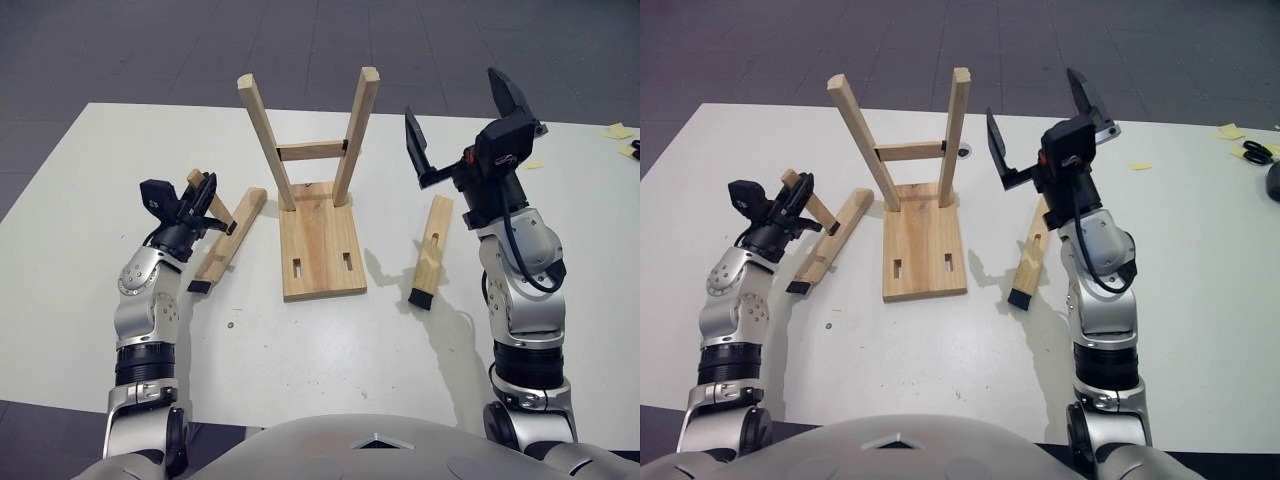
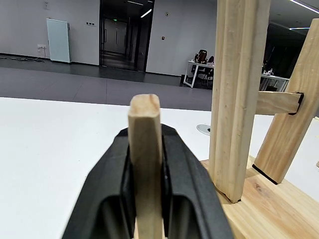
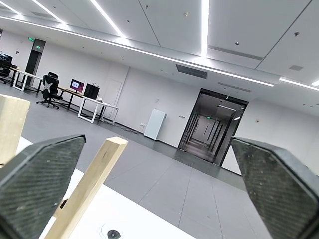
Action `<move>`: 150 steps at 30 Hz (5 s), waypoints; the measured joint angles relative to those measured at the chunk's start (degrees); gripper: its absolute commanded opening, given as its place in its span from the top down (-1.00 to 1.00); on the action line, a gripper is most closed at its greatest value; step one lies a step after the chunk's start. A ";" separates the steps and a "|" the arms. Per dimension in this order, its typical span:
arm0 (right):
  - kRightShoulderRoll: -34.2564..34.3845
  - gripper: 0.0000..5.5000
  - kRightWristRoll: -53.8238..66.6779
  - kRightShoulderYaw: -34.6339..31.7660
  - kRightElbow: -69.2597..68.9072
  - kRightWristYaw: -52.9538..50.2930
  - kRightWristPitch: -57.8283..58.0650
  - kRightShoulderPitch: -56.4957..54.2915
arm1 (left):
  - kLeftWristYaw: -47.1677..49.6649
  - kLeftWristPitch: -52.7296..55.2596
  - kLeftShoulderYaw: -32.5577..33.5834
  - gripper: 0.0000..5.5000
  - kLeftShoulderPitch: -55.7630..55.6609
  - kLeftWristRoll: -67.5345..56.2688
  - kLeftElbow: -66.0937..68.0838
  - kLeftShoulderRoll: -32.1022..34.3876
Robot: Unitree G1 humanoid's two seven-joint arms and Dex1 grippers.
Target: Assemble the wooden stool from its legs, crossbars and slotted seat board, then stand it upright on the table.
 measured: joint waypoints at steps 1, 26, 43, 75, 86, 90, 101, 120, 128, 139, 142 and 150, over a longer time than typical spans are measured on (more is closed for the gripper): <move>0.00 -0.96 -0.02 0.00 0.15 -0.01 -0.07 -0.11 | 0.23 -0.56 -0.46 0.85 0.09 0.54 0.00 -0.02; -0.40 -0.96 -0.30 -0.74 0.68 -0.24 -0.39 -1.68 | 2.37 -9.07 -3.65 0.85 5.80 1.38 -2.81 -0.47; -0.69 -0.96 -0.71 -0.82 2.37 -0.55 -1.19 -2.94 | -2.78 -15.44 -5.64 0.27 4.06 2.73 14.60 -0.47; -0.71 -0.96 -1.00 -0.84 2.20 -1.64 -1.76 -1.72 | -2.62 47.38 -11.75 -0.61 11.04 4.23 -28.47 22.98; -0.77 -0.96 -1.03 -0.85 2.01 -2.04 -1.71 -1.32 | -2.34 48.36 -3.22 -0.84 8.04 -4.76 -27.74 15.13; -0.91 -0.96 -1.01 -0.86 2.03 -1.99 -1.71 -1.32 | -2.10 49.51 0.95 -0.96 1.68 -9.47 -30.12 14.75; -1.15 -0.96 -0.93 -0.83 2.02 -1.94 -1.60 -1.30 | 8.08 45.06 10.12 -0.96 -17.14 -13.84 -31.64 10.71; -1.11 -0.96 -0.89 -0.60 2.38 -2.06 -1.60 -1.39 | 7.26 28.31 4.36 -0.96 -11.60 -4.96 -17.97 2.78; -1.11 -0.96 -0.85 -0.60 2.37 -2.06 -1.59 -1.39 | 8.31 28.59 6.26 -0.96 -19.71 -7.00 -21.32 4.48; -1.13 -0.96 -0.82 -0.57 2.36 -1.99 -1.58 -1.61 | 3.07 18.35 -0.43 -0.96 -8.50 0.16 -12.22 4.73; -1.17 -0.96 -0.81 -0.65 2.39 -1.86 -1.59 -1.61 | 2.79 15.97 0.49 -0.96 -8.47 0.37 -9.93 5.26; -1.14 -0.96 -0.81 -0.41 2.39 -1.75 -1.58 -1.61 | 3.52 15.86 1.13 -0.96 -8.78 -1.08 -10.69 3.73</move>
